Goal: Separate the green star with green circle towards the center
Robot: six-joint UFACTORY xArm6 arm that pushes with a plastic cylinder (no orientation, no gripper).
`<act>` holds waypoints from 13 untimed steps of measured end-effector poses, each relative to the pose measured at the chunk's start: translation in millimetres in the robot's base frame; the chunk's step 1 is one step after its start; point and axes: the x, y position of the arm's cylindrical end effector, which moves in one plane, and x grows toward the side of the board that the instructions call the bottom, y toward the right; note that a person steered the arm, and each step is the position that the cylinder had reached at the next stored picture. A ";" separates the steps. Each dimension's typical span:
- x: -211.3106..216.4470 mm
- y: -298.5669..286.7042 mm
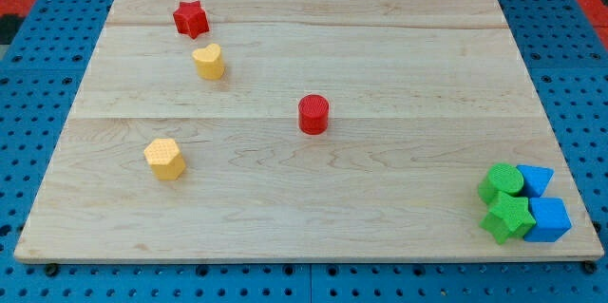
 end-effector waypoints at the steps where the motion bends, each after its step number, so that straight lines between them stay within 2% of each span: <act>1: 21.6 -5.2; 2: 23.3 -36.2; 4: 22.9 -50.5; 6: 23.1 -95.8; 8: 14.7 -61.8; 11: -2.0 -78.9; 13: 23.9 -95.7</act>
